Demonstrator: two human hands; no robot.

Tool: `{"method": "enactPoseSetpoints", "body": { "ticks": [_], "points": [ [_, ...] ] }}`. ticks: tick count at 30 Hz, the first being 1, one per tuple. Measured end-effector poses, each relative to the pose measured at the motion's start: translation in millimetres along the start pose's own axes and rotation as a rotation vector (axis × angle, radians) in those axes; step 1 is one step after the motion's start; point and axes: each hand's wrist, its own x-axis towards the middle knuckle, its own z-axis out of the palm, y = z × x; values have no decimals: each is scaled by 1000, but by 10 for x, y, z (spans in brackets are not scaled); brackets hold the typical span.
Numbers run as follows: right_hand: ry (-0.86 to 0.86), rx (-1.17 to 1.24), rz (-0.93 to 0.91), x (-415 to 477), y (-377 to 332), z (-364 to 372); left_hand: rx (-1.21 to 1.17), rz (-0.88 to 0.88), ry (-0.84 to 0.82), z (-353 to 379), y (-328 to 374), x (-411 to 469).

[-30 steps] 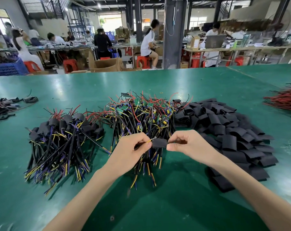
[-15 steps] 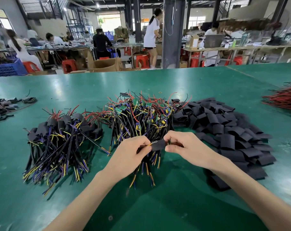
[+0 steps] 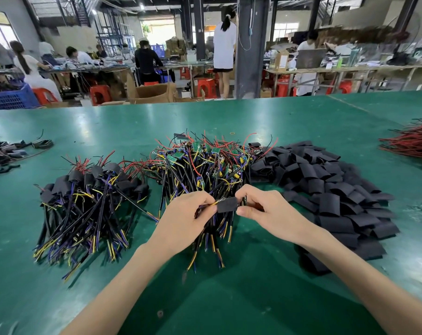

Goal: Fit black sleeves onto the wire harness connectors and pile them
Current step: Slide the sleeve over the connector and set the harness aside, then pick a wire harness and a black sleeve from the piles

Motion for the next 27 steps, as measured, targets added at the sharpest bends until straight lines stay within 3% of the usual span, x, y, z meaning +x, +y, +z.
{"method": "enactPoseSetpoints", "body": {
  "ticks": [11, 14, 17, 19, 23, 27],
  "points": [
    [-20, 22, -11, 7, 97, 8, 50, -5, -2, 8, 43, -5],
    [74, -115, 40, 33, 151, 35, 120, -51, 215, -157, 39, 63],
    [229, -450, 126, 47, 242, 15, 239, -112, 598, -422, -123, 136],
    [249, -679, 254, 40, 324, -9, 307, -241, 738, -614, -300, 156],
    [152, -917, 602, -1, 500, -47, 703, -440, 668, -831, -738, 62],
    [117, -917, 734, -17, 562, -93, 783, -656, 478, -777, -873, -19]
  ]
}}
